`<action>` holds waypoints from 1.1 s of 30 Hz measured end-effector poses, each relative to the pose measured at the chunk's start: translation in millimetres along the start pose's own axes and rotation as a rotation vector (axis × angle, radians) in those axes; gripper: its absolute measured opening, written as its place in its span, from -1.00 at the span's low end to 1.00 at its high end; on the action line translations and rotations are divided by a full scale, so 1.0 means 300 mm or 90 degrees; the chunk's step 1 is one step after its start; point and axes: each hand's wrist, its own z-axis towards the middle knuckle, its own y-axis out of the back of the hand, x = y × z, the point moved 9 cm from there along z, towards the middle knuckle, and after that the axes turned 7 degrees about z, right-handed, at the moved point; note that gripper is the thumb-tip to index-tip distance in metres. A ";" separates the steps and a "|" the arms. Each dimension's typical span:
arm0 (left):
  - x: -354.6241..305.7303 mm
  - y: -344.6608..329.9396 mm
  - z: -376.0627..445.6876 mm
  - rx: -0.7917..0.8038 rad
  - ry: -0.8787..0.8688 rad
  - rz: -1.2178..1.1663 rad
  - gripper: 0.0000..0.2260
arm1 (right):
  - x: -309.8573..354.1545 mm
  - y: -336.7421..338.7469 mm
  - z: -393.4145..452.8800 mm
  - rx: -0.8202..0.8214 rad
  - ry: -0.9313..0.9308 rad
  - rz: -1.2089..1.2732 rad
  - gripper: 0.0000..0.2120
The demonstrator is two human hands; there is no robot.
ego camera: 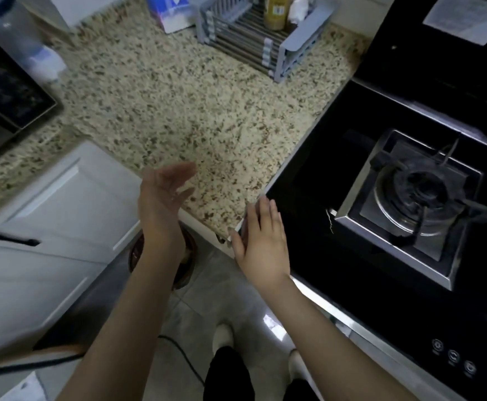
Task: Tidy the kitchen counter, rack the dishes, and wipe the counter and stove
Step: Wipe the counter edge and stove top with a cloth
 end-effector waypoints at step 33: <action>-0.139 -0.244 0.203 0.221 -0.010 0.045 -0.55 | -0.209 0.179 0.065 0.032 -0.146 -0.037 -0.37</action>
